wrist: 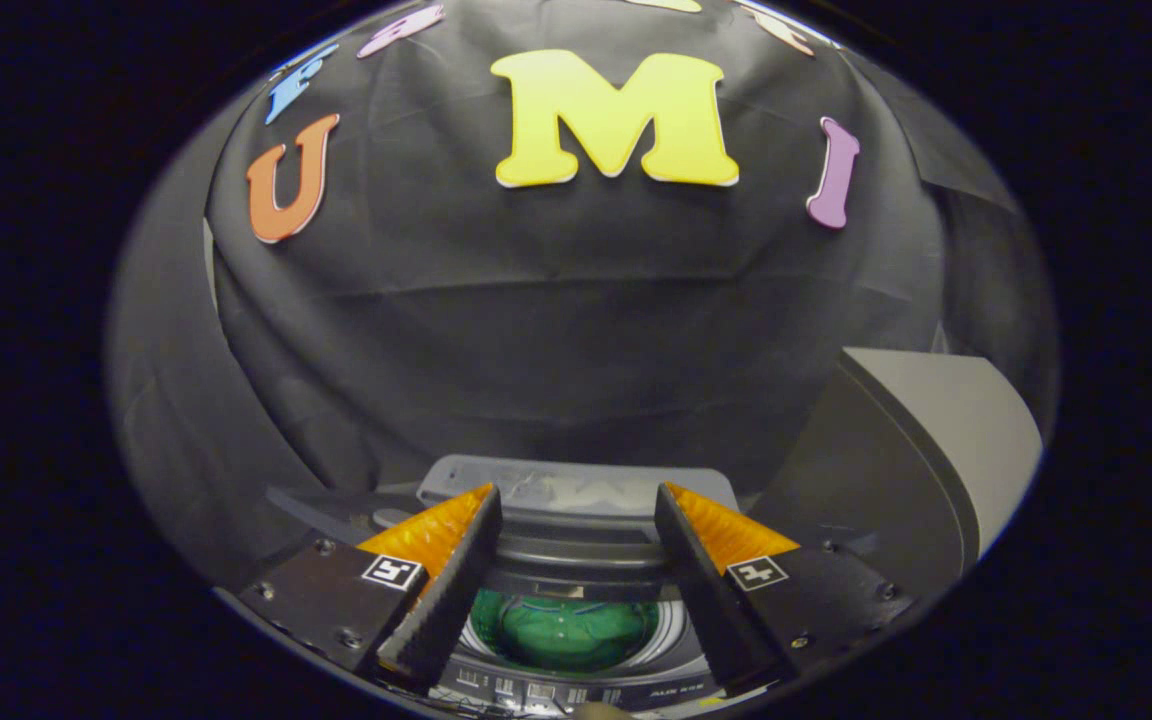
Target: Put the clothes into the washing machine and then close the washing machine lid.
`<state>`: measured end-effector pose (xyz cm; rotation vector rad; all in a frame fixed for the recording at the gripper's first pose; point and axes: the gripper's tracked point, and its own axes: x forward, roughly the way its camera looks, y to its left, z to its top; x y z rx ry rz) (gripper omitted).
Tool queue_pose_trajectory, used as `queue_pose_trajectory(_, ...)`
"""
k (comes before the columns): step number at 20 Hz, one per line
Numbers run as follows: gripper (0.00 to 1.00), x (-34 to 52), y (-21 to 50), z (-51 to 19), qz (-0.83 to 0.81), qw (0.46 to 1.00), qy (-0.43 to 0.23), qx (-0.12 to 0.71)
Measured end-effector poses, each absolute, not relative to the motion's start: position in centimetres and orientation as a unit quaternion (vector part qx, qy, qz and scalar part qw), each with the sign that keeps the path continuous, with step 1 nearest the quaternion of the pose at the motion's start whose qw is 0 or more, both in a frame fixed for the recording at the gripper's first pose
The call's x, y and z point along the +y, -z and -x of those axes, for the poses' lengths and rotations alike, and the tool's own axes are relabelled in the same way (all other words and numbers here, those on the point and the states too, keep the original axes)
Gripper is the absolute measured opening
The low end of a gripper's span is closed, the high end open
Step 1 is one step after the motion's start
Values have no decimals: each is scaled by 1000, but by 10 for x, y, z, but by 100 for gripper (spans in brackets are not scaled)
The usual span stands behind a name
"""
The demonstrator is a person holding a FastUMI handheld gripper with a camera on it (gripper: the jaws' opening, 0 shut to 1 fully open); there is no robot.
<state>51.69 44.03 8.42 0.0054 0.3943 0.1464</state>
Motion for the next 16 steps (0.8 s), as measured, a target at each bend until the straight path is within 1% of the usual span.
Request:
queue_pose_trajectory(4,96,440,-48,-503,13,970,-72,231)
queue_pose_trajectory(7,96,441,-34,-495,16,966,-73,247)
queue_pose_trajectory(12,96,438,-41,-487,13,966,-75,249)
queue_pose_trajectory(16,96,424,-70,-469,3,971,-79,224)
